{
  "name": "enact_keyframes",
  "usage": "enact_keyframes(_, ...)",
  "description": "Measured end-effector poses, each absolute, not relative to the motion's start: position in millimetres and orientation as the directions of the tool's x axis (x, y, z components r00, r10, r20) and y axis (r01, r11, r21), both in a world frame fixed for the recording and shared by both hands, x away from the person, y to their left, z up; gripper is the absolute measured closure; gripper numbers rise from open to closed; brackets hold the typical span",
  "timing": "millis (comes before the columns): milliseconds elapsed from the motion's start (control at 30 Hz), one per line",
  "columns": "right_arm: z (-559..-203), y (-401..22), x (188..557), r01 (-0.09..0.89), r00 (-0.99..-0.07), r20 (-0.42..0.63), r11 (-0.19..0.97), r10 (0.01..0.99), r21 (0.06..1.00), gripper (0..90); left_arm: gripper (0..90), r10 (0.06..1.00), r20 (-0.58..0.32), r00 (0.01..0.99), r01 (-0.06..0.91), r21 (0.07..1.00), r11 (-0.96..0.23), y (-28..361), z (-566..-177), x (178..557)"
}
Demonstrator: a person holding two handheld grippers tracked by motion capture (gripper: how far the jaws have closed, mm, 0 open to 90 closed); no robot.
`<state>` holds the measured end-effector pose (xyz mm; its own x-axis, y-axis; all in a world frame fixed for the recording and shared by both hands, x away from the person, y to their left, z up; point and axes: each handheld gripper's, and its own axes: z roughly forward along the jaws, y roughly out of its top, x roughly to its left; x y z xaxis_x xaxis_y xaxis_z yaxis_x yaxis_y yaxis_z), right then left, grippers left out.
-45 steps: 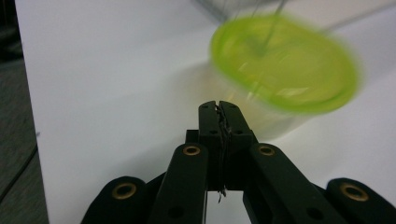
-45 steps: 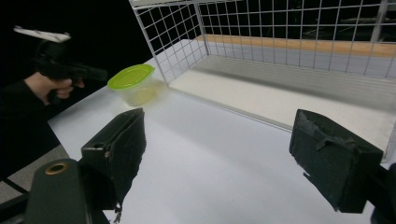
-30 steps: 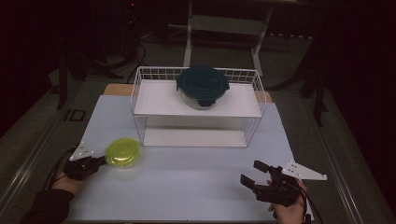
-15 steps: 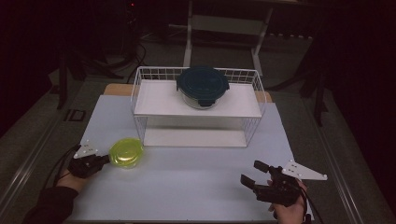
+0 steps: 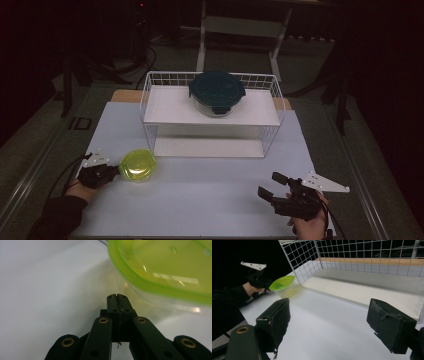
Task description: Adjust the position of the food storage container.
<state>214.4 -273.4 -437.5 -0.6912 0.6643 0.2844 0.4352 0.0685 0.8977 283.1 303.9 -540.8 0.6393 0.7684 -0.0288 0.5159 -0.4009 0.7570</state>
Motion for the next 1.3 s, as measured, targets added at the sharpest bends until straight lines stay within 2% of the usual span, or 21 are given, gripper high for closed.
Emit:
enact_keyframes(333,-435.9,-272.9,213.1,0.430,-0.692,0.280,0.068,0.665,0.900,18.4,88.7,0.713,-0.040,0.700,0.493,0.749,-0.442,288.5,-537.9,263.4)
enact_keyframes(733,-437.2,-273.5,214.5,0.436,-0.688,0.286,0.066,0.667,0.897,18.4,88.8,0.756,-0.035,0.654,0.508,0.761,-0.404,293.7,-541.6,281.3)
enact_keyframes(1300,-437.5,-273.5,213.7,0.433,-0.687,0.280,0.067,0.671,0.899,18.4,88.7,0.664,-0.033,0.747,0.455,0.753,-0.474,262.8,-536.3,264.4)
